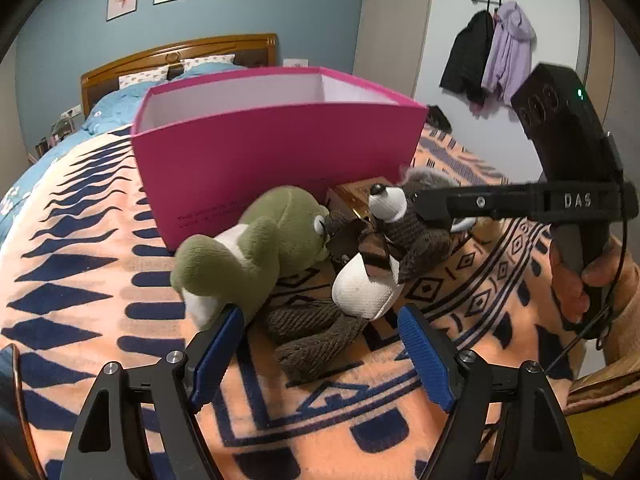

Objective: Organize objects
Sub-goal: 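Lower the right gripper onto the grey raccoon plush and grasp it, then lift the raccoon plush with the right gripper into the pink box and release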

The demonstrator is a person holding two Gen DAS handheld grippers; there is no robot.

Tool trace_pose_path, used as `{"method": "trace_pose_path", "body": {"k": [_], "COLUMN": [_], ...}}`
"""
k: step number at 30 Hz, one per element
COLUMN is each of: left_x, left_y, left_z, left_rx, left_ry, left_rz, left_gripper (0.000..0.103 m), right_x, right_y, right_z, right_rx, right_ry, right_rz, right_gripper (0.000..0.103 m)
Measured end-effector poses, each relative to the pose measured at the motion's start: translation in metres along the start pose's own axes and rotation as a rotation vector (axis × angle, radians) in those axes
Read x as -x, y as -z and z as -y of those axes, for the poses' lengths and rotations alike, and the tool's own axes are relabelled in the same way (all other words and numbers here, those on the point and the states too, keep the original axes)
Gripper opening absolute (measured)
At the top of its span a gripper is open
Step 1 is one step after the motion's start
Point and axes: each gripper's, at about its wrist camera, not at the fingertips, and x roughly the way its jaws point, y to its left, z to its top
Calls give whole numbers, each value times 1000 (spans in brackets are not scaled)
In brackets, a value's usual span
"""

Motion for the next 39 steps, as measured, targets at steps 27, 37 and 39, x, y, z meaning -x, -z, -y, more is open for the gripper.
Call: {"method": "trace_pose_path", "body": {"k": [27, 37, 39], "left_x": [3, 22, 22], "left_y": [-16, -46, -52], "left_z": [10, 10, 7], "left_rx": [-9, -4, 8], "left_ry": [107, 95, 89], "left_rz": [-6, 83, 98], "left_gripper": [72, 51, 44], "right_x": [-3, 35, 37], "right_y": [-6, -28, -33], "right_z": [-5, -7, -9], "right_rx": [83, 28, 24], "right_ry": [21, -64, -77], "right_rz": [7, 125, 140], "right_gripper": [54, 53, 53]}}
